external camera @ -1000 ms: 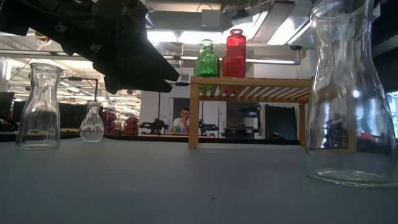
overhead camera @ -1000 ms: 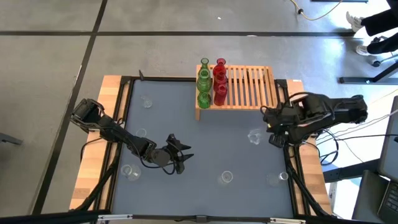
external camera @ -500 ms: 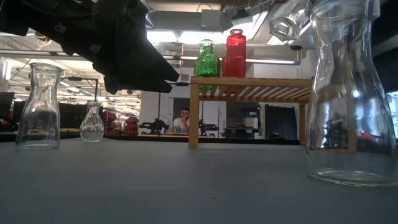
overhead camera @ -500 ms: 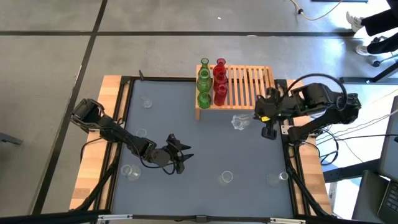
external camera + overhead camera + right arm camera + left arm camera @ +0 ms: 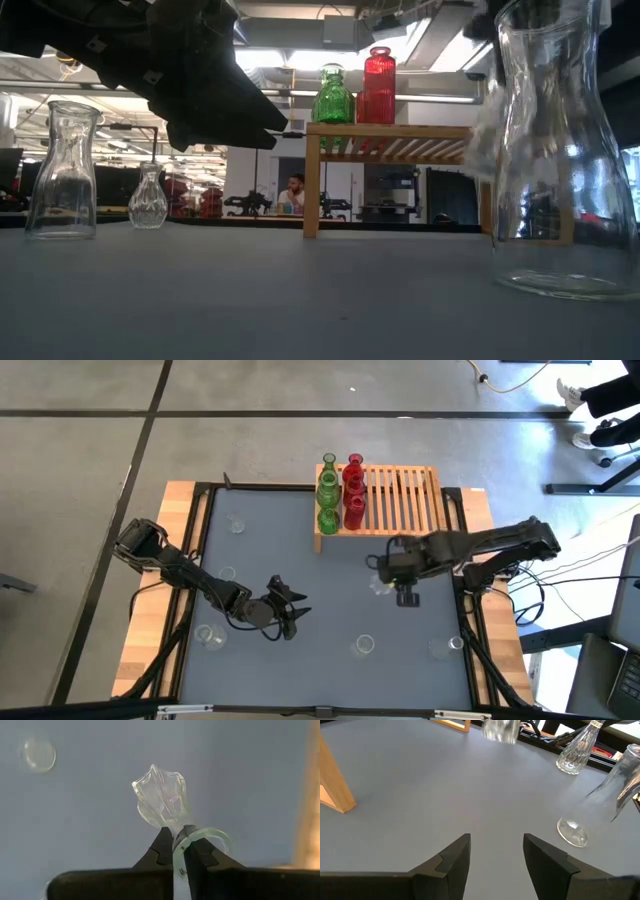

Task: Sort vases onto shelf
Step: Put the middle right transparent vase on the shelf

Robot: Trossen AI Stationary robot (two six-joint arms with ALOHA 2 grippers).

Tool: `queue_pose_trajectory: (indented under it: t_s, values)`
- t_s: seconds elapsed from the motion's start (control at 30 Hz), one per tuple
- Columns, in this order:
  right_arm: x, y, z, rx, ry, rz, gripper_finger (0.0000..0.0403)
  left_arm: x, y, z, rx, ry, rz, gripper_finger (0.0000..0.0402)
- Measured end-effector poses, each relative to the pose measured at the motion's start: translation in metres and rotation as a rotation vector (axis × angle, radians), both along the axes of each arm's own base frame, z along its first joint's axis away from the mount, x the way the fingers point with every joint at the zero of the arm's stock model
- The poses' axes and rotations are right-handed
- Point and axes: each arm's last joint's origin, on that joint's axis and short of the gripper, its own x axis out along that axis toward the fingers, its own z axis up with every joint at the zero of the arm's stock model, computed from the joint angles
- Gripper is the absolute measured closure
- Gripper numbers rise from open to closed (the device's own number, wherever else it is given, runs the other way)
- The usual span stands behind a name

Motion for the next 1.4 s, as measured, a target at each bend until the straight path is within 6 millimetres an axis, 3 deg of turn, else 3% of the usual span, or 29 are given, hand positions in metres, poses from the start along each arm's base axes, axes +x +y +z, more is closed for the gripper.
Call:
queue_pose_trajectory:
  t_s: [0.23,0.5,0.73,1.1,1.4]
  values:
    - [-0.002,0.0,-0.054,0.004,0.077,0.009,0.0396,0.0,0.0,0.0,-0.001,-0.003,0.0,0.0226]
    - [-0.006,0.0,-0.074,0.021,0.106,0.007,0.0395,0.0,0.0,0.0,-0.002,-0.004,0.001,0.0226]
    - [-0.002,0.002,-0.075,0.057,0.066,-0.042,0.038,0.0,0.0,0.0,-0.003,-0.004,0.001,0.0226]
    - [-0.003,0.002,-0.075,0.071,0.08,-0.034,0.0233,0.0,0.0,0.0,-0.008,-0.002,-0.009,0.0226]
    - [-0.016,-0.001,-0.033,0.101,-0.055,-0.028,0.0201,0.0,0.0,0.0,-0.007,-0.002,-0.009,0.0226]
